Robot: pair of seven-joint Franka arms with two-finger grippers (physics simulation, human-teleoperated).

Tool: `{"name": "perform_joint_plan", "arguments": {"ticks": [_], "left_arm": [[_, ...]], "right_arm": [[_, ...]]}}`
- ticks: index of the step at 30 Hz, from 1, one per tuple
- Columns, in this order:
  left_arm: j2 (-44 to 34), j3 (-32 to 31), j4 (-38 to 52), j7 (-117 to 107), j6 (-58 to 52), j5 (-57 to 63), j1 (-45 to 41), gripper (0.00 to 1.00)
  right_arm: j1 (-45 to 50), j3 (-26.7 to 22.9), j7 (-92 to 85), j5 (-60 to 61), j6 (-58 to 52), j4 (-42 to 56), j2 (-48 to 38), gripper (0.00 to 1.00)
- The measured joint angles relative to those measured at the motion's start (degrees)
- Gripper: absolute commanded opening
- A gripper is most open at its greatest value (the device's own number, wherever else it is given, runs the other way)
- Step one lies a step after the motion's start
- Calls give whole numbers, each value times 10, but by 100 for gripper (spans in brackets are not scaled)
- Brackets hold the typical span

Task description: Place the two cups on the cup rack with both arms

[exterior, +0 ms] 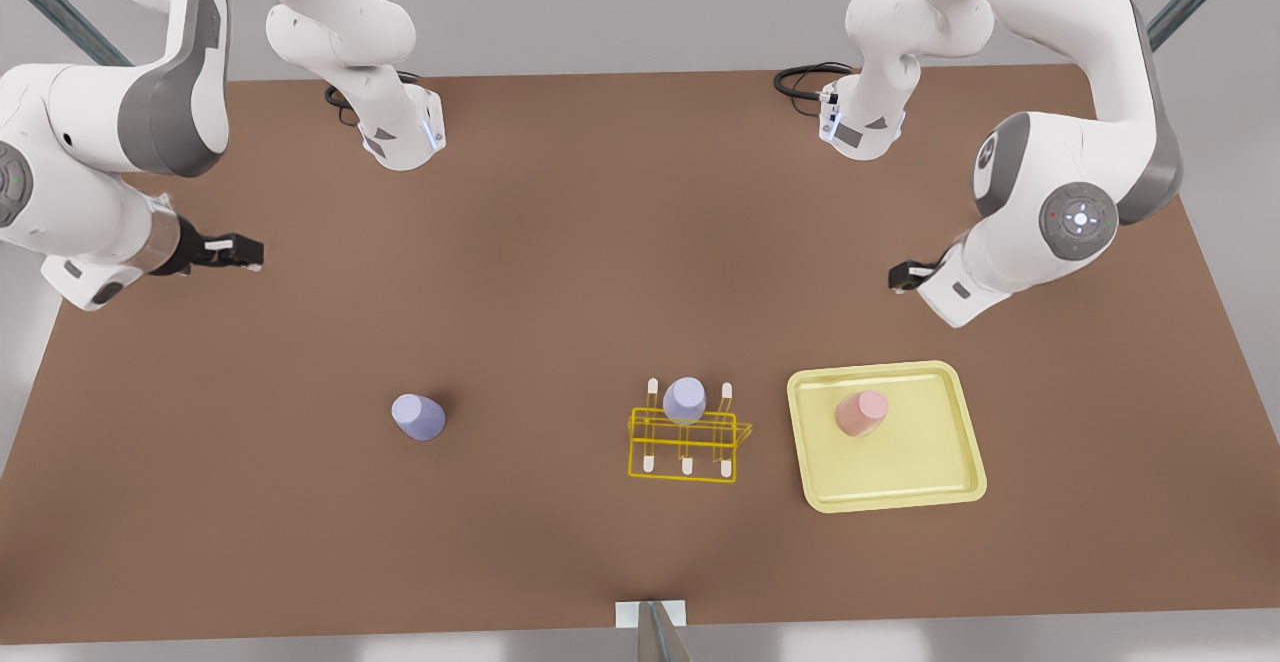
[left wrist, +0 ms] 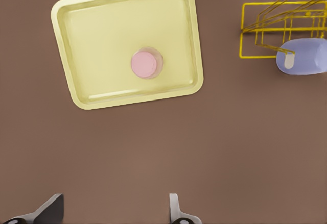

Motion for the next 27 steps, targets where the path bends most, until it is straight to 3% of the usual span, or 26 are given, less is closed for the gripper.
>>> {"name": "perform_joint_plan", "arguments": {"ticks": [3, 4, 8, 11, 18, 27], "left_arm": [[6, 0, -4, -10, 32, -8, 0, 100], [24, 0, -9, -14, 47, -9, 0, 100], [144, 0, -12, -24, 147, -9, 11, 100], [169, 1, -48, -31, 230, -9, 19, 100], [196, 2, -128, -43, 400, -10, 18, 100], [249, 2, -138, -52, 484, -11, 17, 100]], "right_arm": [[2, 1, -5, -5, 25, -12, 19, 100], [11, 0, -7, -8, 41, -22, 51, 95], [81, 1, 3, -11, 151, -35, 183, 100], [84, 1, 15, -11, 247, -46, 235, 100], [83, 1, 39, 37, 461, -118, 246, 100], [91, 1, 59, 66, 537, -163, 247, 100]]}}
